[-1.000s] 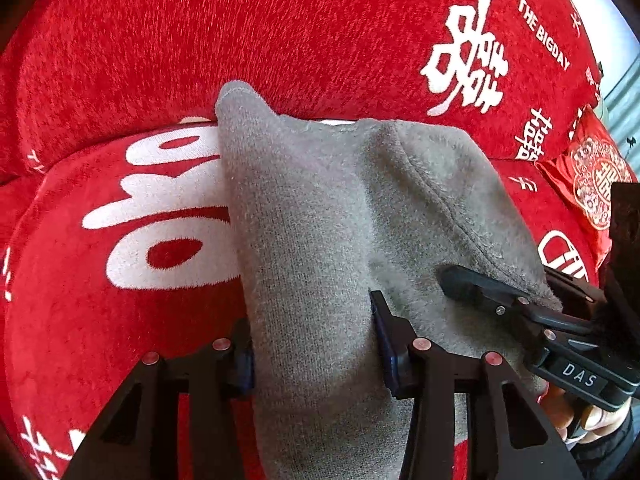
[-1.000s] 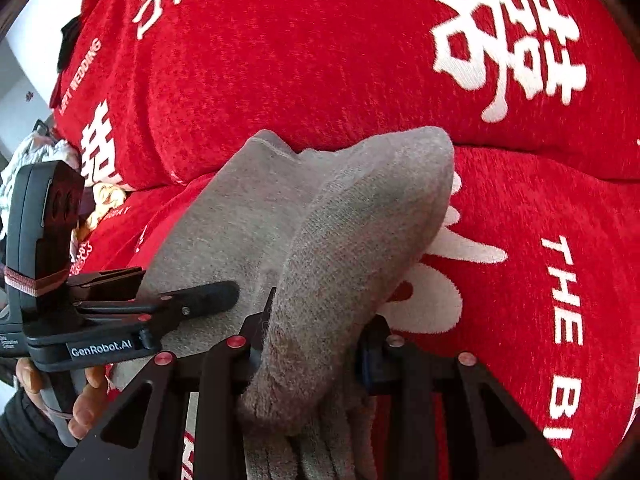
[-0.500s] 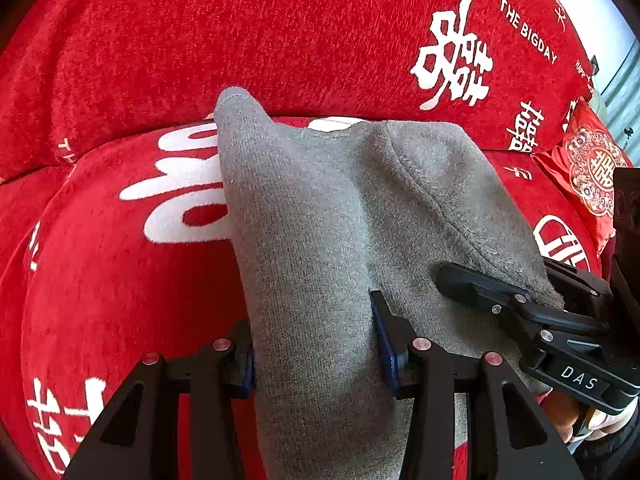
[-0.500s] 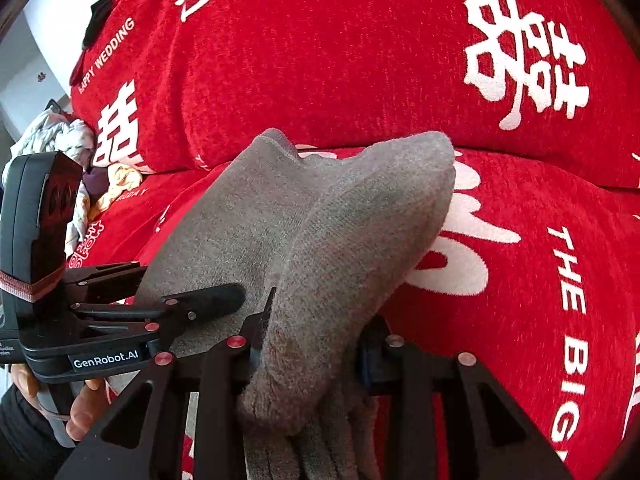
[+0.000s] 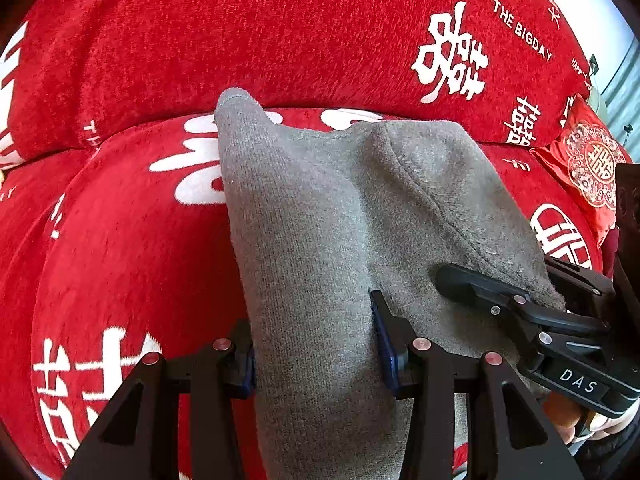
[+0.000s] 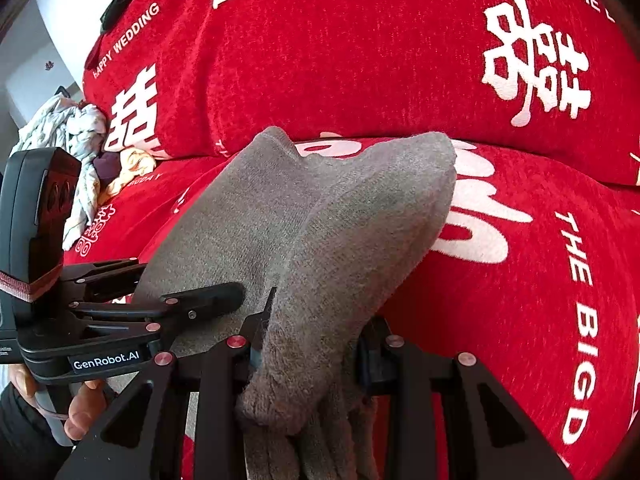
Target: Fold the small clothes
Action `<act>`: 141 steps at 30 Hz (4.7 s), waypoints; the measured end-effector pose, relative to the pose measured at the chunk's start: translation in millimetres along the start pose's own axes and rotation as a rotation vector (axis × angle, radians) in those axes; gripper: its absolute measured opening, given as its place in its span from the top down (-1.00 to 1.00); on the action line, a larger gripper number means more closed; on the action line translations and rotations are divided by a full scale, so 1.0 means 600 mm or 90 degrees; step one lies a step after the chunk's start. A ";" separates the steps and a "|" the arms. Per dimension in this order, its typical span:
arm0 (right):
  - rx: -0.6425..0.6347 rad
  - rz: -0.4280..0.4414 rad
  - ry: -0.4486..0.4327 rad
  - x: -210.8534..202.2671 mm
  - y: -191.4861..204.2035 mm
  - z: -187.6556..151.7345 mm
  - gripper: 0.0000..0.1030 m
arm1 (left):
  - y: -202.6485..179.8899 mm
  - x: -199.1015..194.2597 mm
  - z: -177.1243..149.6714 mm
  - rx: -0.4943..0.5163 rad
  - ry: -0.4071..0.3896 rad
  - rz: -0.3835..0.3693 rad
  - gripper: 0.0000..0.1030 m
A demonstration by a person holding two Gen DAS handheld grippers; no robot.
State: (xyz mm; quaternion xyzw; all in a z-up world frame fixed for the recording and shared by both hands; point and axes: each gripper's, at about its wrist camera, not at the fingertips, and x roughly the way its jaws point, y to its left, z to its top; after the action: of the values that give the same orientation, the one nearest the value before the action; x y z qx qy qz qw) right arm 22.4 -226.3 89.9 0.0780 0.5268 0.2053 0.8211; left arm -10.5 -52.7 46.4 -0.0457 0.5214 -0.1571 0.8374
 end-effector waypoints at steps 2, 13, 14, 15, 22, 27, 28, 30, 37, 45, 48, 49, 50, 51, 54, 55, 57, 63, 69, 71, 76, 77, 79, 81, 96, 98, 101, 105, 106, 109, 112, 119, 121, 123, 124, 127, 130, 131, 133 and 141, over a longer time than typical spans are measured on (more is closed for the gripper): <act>-0.005 -0.002 -0.001 -0.005 0.010 -0.008 0.35 | 0.002 -0.007 -0.010 0.001 -0.002 0.000 0.08; -0.024 -0.010 -0.015 -0.031 0.047 -0.053 0.35 | -0.001 -0.039 -0.064 0.008 -0.014 0.005 0.08; -0.025 -0.011 -0.015 -0.033 0.050 -0.059 0.35 | -0.002 -0.041 -0.068 0.009 -0.014 0.005 0.08; -0.026 -0.012 -0.015 -0.034 0.052 -0.062 0.35 | -0.003 -0.043 -0.074 0.010 -0.014 0.006 0.08; -0.033 -0.020 -0.017 -0.045 0.072 -0.094 0.35 | -0.005 -0.051 -0.104 0.014 -0.014 0.008 0.08; -0.034 -0.021 -0.017 -0.049 0.079 -0.107 0.35 | -0.005 -0.055 -0.127 0.015 -0.015 0.010 0.08; -0.035 -0.022 -0.018 -0.050 0.082 -0.111 0.35 | -0.006 -0.057 -0.132 0.016 -0.016 0.011 0.08; -0.038 -0.023 -0.018 -0.051 0.085 -0.117 0.35 | -0.005 -0.057 -0.137 0.015 -0.016 0.011 0.08; -0.035 -0.020 -0.021 -0.053 0.090 -0.132 0.35 | -0.001 -0.060 -0.151 0.014 -0.019 0.009 0.08; -0.042 -0.018 -0.026 -0.050 0.085 -0.140 0.35 | 0.019 -0.053 -0.166 0.001 -0.019 -0.006 0.04; -0.025 -0.010 -0.018 -0.043 0.064 -0.148 0.30 | 0.039 -0.052 -0.176 -0.019 -0.023 -0.011 -0.17; -0.012 -0.004 -0.011 -0.039 0.053 -0.151 0.22 | 0.045 -0.056 -0.178 -0.022 -0.025 -0.017 -0.18; 0.010 0.007 -0.003 -0.035 0.036 -0.156 0.07 | 0.049 -0.061 -0.180 -0.023 -0.027 -0.024 -0.18; 0.025 0.013 0.002 -0.033 0.025 -0.159 0.05 | 0.051 -0.065 -0.181 -0.023 -0.028 -0.026 -0.18; 0.072 0.024 0.002 -0.037 -0.010 -0.167 0.00 | 0.062 -0.091 -0.181 -0.033 -0.044 -0.018 -0.18; 0.087 0.018 -0.009 -0.048 -0.020 -0.168 -0.01 | 0.067 -0.104 -0.179 -0.042 -0.056 -0.011 -0.18; 0.088 0.000 -0.037 -0.068 -0.022 -0.166 -0.03 | 0.071 -0.117 -0.168 -0.053 -0.071 -0.004 -0.18; 0.007 0.028 -0.084 -0.087 0.024 -0.115 -0.04 | 0.045 -0.077 -0.113 -0.018 -0.042 0.098 -0.18; 0.023 0.036 -0.002 0.006 0.006 -0.079 -0.03 | 0.047 -0.026 -0.083 -0.015 -0.004 0.118 -0.19; 0.037 0.050 0.007 0.027 -0.009 -0.072 -0.03 | 0.050 -0.019 -0.078 -0.014 0.001 0.117 -0.19; 0.050 0.049 0.007 0.005 -0.006 -0.069 -0.04 | 0.046 -0.040 -0.089 -0.024 0.000 0.113 -0.19; 0.029 0.053 0.000 -0.012 0.007 -0.078 -0.04 | 0.042 -0.051 -0.099 -0.019 -0.006 0.109 -0.19; -0.015 0.070 -0.006 -0.040 0.032 -0.100 -0.04 | 0.035 -0.068 -0.117 -0.009 -0.012 0.105 -0.19; -0.065 0.078 -0.005 -0.065 0.062 -0.129 -0.04 | 0.029 -0.085 -0.141 -0.001 -0.015 0.099 -0.19; -0.094 0.119 0.021 -0.063 0.069 -0.254 -0.03 | 0.053 -0.097 -0.234 -0.039 -0.031 0.073 -0.57; -0.088 0.124 0.022 -0.063 0.062 -0.260 -0.03 | 0.056 -0.095 -0.236 -0.042 -0.032 0.068 -0.58; -0.078 0.127 0.023 -0.063 0.053 -0.269 -0.03 | 0.048 -0.094 -0.239 -0.025 -0.040 0.085 -0.59; -0.078 0.114 0.036 -0.070 0.049 -0.278 -0.03 | 0.035 -0.103 -0.242 -0.005 -0.043 0.118 -0.59; -0.077 0.108 0.040 -0.074 0.050 -0.279 -0.03 | 0.031 -0.107 -0.242 -0.003 -0.042 0.126 -0.59; -0.072 0.081 0.043 -0.095 0.057 -0.271 -0.06 | 0.012 -0.121 -0.242 0.014 -0.046 0.149 -0.58; -0.086 0.057 0.023 -0.119 0.073 -0.254 -0.35 | -0.006 -0.130 -0.238 0.027 -0.050 0.178 -0.58; -0.109 -0.042 0.007 -0.126 0.110 -0.208 -0.47 | -0.012 -0.119 -0.224 0.014 -0.036 0.206 -0.58; -0.108 -0.061 0.012 -0.120 0.113 -0.200 -0.47 | -0.013 -0.116 -0.221 0.010 -0.033 0.214 -0.58; -0.106 -0.065 0.016 -0.113 0.115 -0.195 -0.47 | -0.015 -0.116 -0.218 0.005 -0.038 0.220 -0.58; -0.106 -0.068 0.018 -0.111 0.116 -0.194 -0.47 | -0.015 -0.116 -0.217 0.004 -0.039 0.220 -0.58; -0.112 -0.081 0.021 -0.107 0.115 -0.192 -0.47 | -0.015 -0.115 -0.214 -0.004 -0.040 0.220 -0.58; -0.113 -0.088 0.024 -0.105 0.115 -0.193 -0.47 | -0.016 -0.109 -0.214 -0.006 -0.021 0.208 -0.58; -0.111 -0.090 0.025 -0.105 0.114 -0.192 -0.47 | -0.018 -0.107 -0.214 -0.005 -0.019 0.209 -0.58; -0.109 -0.092 0.026 -0.104 0.114 -0.191 -0.47 | -0.023 -0.106 -0.217 -0.004 -0.025 0.226 -0.58; -0.106 -0.098 0.031 -0.100 0.112 -0.189 -0.47 | -0.023 -0.110 -0.220 -0.022 -0.029 0.238 -0.58</act>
State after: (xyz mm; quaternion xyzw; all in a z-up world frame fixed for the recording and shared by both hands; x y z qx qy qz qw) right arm -118.0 -200.8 114.2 -0.0365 0.5322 0.1865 0.8250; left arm -157.7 -33.6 46.5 0.0343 0.5045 0.0116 0.8627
